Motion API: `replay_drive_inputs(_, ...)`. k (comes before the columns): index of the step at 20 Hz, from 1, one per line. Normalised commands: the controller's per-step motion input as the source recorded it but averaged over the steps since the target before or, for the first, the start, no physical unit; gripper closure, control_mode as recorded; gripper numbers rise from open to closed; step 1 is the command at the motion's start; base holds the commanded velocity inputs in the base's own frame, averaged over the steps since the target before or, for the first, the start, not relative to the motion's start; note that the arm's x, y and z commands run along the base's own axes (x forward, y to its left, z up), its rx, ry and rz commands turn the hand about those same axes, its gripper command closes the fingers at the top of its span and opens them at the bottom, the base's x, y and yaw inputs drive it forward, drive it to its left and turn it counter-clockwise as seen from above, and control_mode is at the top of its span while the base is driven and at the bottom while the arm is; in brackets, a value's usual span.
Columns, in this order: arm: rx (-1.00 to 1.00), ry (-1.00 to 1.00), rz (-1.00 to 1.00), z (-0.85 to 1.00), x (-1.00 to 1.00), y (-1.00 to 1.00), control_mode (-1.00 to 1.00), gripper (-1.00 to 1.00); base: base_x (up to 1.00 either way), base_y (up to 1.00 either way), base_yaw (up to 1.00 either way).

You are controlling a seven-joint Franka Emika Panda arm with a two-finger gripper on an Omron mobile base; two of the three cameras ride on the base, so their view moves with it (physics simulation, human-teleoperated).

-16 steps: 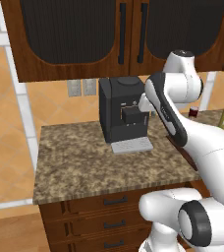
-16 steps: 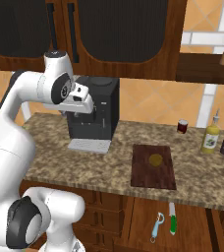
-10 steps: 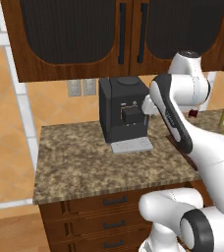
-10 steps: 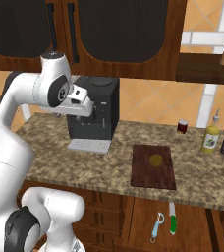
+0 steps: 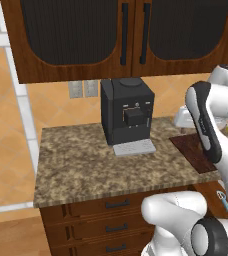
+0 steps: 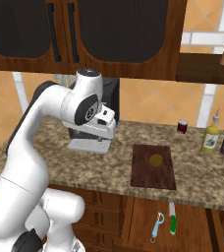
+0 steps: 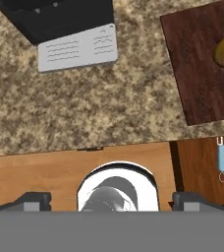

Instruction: Place the appropriate cutting tool for cutting the avocado skin on the cutting board.

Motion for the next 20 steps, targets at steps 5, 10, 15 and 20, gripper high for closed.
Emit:
replay_drive_inputs(5,0.01,0.14,0.00,-0.95,-0.37,-1.00,-1.00,-1.00,0.00,0.00,0.00)
replay_drive_inputs(10,0.03,0.08,0.00,-0.68,-0.73,-1.00,-1.00,-1.00,0.00,0.00,0.00)
replay_drive_inputs(15,0.05,0.19,0.00,-0.53,-0.34,-1.00,-1.00,-1.00,0.00,0.00,0.00)
replay_drive_inputs(20,0.07,0.16,0.00,-0.63,-0.11,-0.93,-1.00,-1.00,0.00,0.00,0.00)
